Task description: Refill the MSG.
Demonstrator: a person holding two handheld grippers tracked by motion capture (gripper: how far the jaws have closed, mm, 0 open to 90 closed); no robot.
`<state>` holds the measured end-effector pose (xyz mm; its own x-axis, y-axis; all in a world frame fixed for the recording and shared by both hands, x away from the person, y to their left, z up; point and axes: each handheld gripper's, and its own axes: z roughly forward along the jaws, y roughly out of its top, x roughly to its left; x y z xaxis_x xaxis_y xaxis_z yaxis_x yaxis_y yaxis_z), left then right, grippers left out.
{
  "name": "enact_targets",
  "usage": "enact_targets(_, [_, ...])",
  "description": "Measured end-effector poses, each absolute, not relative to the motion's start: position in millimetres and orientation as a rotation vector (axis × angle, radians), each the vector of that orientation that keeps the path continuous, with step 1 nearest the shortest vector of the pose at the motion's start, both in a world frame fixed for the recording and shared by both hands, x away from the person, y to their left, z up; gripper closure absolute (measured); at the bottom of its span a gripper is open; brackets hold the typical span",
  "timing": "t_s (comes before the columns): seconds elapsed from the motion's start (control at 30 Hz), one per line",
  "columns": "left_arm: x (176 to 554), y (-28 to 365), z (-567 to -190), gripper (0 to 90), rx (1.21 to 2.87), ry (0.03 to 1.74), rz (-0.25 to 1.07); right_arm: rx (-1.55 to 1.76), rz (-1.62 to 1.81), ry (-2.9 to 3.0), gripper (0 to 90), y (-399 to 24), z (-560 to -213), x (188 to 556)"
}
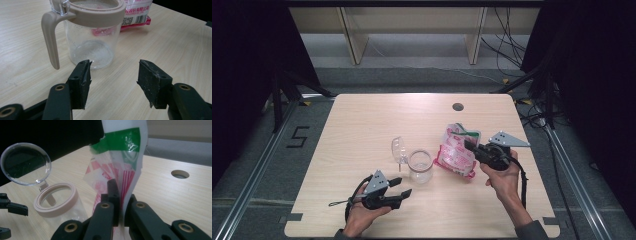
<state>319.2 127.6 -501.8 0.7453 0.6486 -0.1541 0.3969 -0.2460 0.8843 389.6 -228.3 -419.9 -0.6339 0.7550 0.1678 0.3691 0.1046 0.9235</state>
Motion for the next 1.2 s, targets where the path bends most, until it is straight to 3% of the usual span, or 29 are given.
enact_targets(0.6, [316,67,-506,45.5,1.9,0.724,0.245,1.038,1.469,2.14,90.0,-237,-384,389])
enact_targets(0.9, [324,33,-505,42.3,1.935,0.669,0.298,1.049,1.506,2.135,90.0,-242,-368,381])
enact_targets(1.2, [331,12,-505,39.9,1.906,0.729,0.323,0.995,1.52,2.142,90.0,-238,-352,365])
